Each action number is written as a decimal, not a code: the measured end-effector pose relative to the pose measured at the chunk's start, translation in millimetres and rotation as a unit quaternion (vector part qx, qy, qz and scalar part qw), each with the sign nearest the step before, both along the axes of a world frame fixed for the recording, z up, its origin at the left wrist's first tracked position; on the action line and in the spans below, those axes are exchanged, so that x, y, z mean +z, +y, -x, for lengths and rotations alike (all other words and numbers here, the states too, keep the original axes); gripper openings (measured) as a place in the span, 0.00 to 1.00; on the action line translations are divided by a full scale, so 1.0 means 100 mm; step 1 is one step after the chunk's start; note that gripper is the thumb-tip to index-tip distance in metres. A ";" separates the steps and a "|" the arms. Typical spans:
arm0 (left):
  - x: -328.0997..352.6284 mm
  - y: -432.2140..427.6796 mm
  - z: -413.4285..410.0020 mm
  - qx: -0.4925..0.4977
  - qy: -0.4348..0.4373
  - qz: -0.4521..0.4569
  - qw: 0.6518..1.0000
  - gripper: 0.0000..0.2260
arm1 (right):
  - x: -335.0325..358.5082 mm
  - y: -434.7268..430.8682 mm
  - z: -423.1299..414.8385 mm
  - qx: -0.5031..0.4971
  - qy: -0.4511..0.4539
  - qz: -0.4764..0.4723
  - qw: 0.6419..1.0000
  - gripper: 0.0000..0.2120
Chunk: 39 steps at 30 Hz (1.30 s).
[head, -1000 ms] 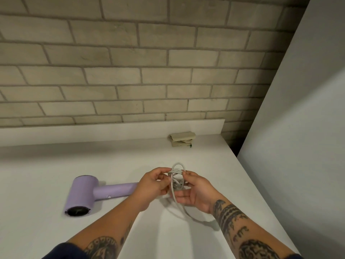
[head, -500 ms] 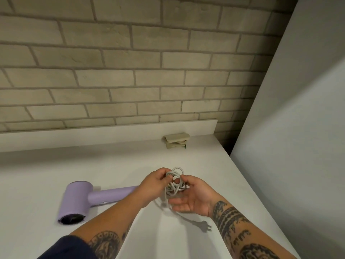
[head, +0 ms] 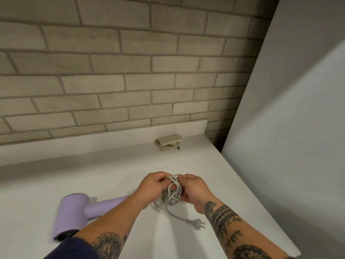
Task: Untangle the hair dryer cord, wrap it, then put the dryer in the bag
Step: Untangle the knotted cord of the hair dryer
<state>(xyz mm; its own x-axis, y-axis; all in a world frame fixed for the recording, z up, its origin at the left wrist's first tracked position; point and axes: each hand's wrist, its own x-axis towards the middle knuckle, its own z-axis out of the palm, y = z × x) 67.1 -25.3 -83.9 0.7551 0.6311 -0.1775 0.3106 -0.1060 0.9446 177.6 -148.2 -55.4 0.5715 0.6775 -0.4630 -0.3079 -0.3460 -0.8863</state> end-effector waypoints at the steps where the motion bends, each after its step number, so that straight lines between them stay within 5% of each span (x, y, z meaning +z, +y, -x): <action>1: 0.00 0.01 0.00 0.002 -0.009 0.007 1.000 0.07 | 0.02 0.00 0.00 -0.004 0.003 0.000 1.000 0.10; 13: 0.04 -0.03 0.01 -0.009 -0.029 0.032 0.999 0.02 | 0.12 0.11 -0.09 0.038 -0.067 0.059 0.995 0.10; 27: 0.05 -0.06 -0.10 -0.006 -0.061 0.066 0.996 0.03 | 0.02 0.07 -0.13 -0.149 0.132 -0.049 0.979 0.10; 32: 0.01 -0.04 -0.09 -0.008 -0.055 0.049 0.997 0.04 | 0.00 0.00 -0.32 0.002 -0.086 0.027 0.996 0.08; 35: 0.02 -0.05 -0.12 -0.017 -0.048 0.035 0.998 0.02 | 0.05 0.02 -0.41 0.112 -0.244 0.013 0.963 0.12; 39: 0.02 -0.07 -0.15 -0.009 -0.048 0.037 0.998 0.01 | 0.07 0.13 -0.48 0.212 -0.334 0.039 0.917 0.08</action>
